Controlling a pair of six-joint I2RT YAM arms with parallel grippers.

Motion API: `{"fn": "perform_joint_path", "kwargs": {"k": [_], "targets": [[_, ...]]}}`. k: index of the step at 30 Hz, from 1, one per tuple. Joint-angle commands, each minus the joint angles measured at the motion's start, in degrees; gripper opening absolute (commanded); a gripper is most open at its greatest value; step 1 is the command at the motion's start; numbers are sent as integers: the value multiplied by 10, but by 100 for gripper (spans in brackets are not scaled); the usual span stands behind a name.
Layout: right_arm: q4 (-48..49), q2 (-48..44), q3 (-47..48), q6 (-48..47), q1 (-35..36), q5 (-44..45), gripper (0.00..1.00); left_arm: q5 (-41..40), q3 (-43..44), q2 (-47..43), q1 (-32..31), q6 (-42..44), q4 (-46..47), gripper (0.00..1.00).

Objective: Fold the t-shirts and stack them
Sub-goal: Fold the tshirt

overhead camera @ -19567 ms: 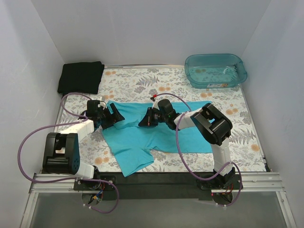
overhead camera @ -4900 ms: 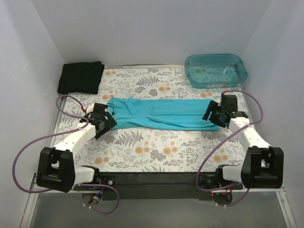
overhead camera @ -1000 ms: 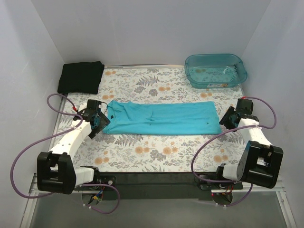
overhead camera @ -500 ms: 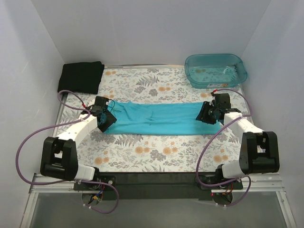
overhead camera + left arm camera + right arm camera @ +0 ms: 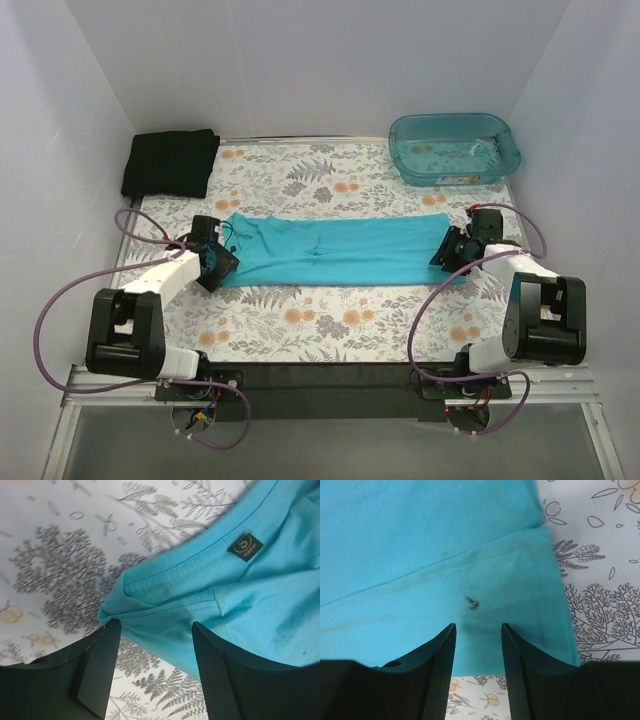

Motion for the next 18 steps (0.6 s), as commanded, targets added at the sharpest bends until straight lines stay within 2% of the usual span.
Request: {"fn": "perform_joint_path", "kwargs": {"k": [1,6,10,13,18], "targets": [[-27,-33,6,-12,-3,20,41,-34,-20,-50,8,12,-54,56],[-12,-77,50,-16,45,-14,42,-31,13,-112,8,60,-61,66],[61,-66,78,13,123,-75,41,32,61,-85,8,84,-46,69],[163,-22,89,63,180,-130,39,93,101,-42,7,106,-17,68],[214,114,197,90,270,-151,34,132,142,17,4,141,19,58]]}}
